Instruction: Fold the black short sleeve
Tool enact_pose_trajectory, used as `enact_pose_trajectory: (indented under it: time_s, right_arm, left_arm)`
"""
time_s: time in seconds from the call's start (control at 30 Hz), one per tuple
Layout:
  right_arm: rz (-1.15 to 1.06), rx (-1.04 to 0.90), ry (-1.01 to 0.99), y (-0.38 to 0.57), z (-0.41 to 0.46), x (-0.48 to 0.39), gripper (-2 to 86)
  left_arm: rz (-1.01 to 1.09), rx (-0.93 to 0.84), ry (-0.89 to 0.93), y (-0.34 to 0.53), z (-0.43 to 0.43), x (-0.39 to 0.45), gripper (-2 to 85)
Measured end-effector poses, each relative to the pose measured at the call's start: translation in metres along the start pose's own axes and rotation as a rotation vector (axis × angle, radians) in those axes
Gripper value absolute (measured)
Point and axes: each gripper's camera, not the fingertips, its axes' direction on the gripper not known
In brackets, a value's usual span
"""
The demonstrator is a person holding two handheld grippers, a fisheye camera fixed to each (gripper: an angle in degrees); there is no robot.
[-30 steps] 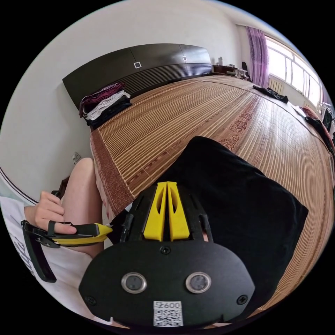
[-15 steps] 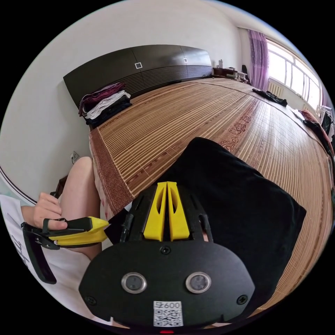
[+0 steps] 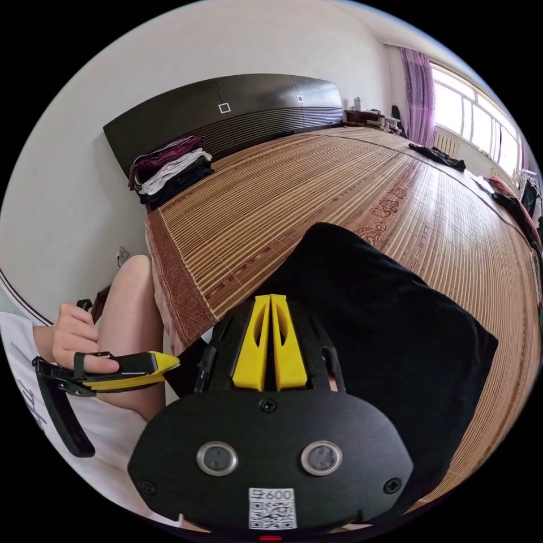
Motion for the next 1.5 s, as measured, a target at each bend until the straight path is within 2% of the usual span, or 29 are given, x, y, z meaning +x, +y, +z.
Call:
enact_pose_trajectory:
  time_s: [0.33, 0.4, 0.47, 0.53, 0.6, 0.67, 0.77, 1.0, 1.2, 1.37, 1.5]
  right_arm:
    - [-0.015, 0.017, 0.001, 0.051, 0.016, 0.003, -0.8]
    - [-0.091, 0.098, 0.023, 0.073, 0.002, -0.013, -0.8]
    - [-0.239, 0.300, 0.137, 0.122, -0.032, -0.058, -0.6]
    - [-0.359, 0.356, 0.225, 0.164, -0.043, -0.094, -0.2]
    - [-0.491, 0.330, 0.253, 0.203, -0.040, -0.126, 0.7]
    - [-0.599, 0.227, 0.229, 0.245, -0.022, -0.155, 5.6]
    - [-0.626, 0.138, 0.323, 0.273, 0.012, -0.179, 9.1]
    - [-0.672, 0.096, 0.447, 0.293, 0.059, -0.192, 6.8]
    - [-0.660, 0.118, 0.466, 0.316, 0.079, -0.190, -0.1]
    - [-0.700, 0.102, 0.499, 0.330, 0.098, -0.202, -0.8]
    - [-0.731, 0.098, 0.510, 0.340, 0.109, -0.210, -0.9]
  left_arm:
    - [-0.109, -0.016, 0.071, -0.005, -0.008, -0.008, 2.3]
    - [-0.127, -0.017, 0.088, -0.009, -0.010, -0.011, 2.3]
    - [-0.162, -0.013, 0.095, -0.010, -0.014, -0.015, 2.4]
    - [-0.196, -0.005, 0.097, -0.011, -0.017, -0.018, 2.4]
    - [-0.225, 0.000, 0.108, -0.014, -0.022, -0.021, 2.5]
    - [-0.245, 0.002, 0.113, -0.019, -0.027, -0.024, 2.5]
    - [-0.241, 0.000, 0.091, -0.029, -0.036, -0.022, 2.7]
    - [-0.172, 0.008, 0.049, -0.055, -0.050, 0.000, 3.1]
    - [-0.143, 0.051, 0.009, -0.075, -0.065, 0.019, 4.4]
    - [-0.177, 0.081, -0.007, -0.102, -0.079, 0.032, 12.4]
    - [-0.048, 0.120, -0.079, -0.132, -0.084, 0.052, 12.1]
